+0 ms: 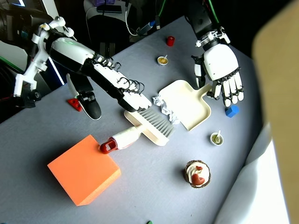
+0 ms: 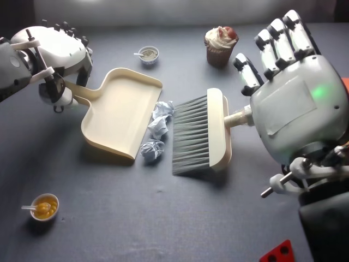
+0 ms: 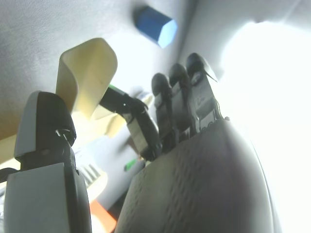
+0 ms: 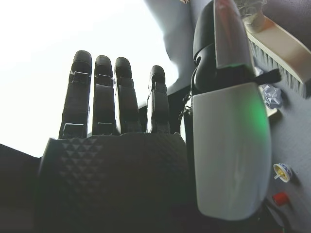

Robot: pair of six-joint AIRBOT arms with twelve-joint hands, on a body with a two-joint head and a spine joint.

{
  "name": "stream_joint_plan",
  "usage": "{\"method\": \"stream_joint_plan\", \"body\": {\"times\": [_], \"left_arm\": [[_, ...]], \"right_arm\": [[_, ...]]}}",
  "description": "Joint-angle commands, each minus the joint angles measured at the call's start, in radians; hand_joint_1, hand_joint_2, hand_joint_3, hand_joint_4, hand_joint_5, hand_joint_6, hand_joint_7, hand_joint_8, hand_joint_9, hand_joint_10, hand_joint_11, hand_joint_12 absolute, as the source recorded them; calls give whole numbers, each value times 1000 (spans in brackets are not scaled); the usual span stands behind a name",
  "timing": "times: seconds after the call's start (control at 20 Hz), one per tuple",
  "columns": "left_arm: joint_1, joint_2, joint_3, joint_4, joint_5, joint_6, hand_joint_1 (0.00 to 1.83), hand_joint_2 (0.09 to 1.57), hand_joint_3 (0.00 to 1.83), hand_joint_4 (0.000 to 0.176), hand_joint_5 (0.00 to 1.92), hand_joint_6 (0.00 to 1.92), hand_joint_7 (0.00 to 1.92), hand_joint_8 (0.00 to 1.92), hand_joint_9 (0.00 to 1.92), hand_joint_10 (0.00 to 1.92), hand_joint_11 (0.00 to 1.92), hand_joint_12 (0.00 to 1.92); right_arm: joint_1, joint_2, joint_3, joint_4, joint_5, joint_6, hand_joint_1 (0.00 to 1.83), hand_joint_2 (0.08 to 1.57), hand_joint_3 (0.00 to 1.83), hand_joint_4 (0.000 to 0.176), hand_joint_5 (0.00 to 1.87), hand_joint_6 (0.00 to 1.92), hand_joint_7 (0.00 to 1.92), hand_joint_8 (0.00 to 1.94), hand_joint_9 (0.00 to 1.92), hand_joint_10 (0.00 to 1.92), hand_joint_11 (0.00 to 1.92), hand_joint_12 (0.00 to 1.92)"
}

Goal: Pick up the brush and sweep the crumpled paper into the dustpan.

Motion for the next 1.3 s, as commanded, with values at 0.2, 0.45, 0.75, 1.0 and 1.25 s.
{"method": "stream_joint_plan", "body": {"times": [0.2,0.45,0.75,1.0,1.25], "left_arm": [[-16,8,7,23,-80,4,1114,1126,1,0,961,1006,328,2,211,1,125,63],[-24,10,4,26,-66,4,1121,1125,1,0,965,1000,337,1,217,2,117,60],[-24,27,-3,26,-58,4,1111,1135,0,0,945,1033,325,5,211,6,109,56],[-18,52,-30,19,-65,3,1126,1120,0,0,976,982,348,2,229,2,133,67],[-12,64,-51,10,-70,3,1098,1134,0,0,949,1028,318,1,205,0,117,62]], "right_arm": [[-10,-45,16,-65,148,9,1088,968,0,0,175,1,149,0,157,0,217,17],[-17,-63,17,-20,202,43,1103,963,0,0,139,0,125,1,130,1,173,3],[-17,-63,55,23,218,98,1099,976,3,0,149,9,115,0,127,0,153,0],[-21,-80,102,42,206,121,1069,967,0,0,128,0,84,0,87,0,112,0],[-22,-121,134,49,188,124,1056,929,0,0,111,1,68,0,74,0,123,7]]}}
